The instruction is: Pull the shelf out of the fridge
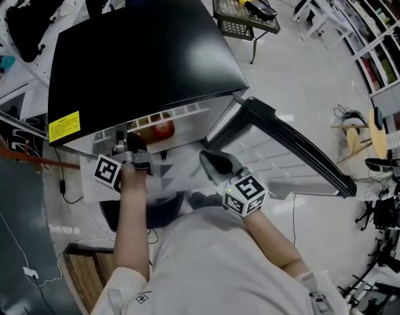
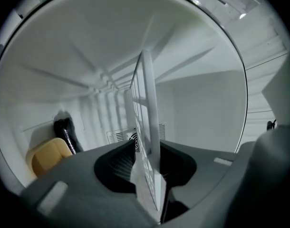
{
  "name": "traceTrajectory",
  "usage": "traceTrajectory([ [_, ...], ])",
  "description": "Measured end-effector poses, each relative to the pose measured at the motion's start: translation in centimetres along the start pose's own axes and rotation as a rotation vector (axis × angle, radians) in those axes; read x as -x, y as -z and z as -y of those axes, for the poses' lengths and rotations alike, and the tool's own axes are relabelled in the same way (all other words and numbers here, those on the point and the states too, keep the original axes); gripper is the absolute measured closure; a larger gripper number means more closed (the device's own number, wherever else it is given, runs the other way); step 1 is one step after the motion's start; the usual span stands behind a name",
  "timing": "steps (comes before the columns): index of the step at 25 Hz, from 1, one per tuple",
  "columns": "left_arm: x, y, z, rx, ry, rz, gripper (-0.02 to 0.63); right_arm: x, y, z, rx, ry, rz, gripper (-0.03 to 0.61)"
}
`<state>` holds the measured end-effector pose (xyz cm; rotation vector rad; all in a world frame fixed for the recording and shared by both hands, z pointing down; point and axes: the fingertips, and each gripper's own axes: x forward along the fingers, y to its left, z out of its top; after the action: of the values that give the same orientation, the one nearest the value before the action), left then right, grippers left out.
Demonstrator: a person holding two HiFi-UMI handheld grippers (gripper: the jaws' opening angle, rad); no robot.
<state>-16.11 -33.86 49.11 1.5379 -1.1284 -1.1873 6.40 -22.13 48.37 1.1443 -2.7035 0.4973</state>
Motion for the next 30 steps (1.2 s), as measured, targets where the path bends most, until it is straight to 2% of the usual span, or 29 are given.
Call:
traceTrajectory([
  [4,0.0,0.0,0.3,0.017,-0.007,0.019,0.563,-0.1,-0.1,0.0,0.002,-0.007,0.0,0.575],
  [11,0.1,0.1,0.2,0.077,-0.033,0.023,0.574,-0.2,-0.1,-0.4,0.008,-0.018,-0.003,0.575],
  [21,1.2,0.3,-0.3,0.072,-0.073,0.017,0.577,0.5,0.0,0.2,-0.004,-0.008,0.013,0.575],
  [30,3.2,1.3,0.6,0.092,-0.067,0.011,0.578,1.1,0.7,-0.3,-0.027,-0.028,0.018,0.575],
])
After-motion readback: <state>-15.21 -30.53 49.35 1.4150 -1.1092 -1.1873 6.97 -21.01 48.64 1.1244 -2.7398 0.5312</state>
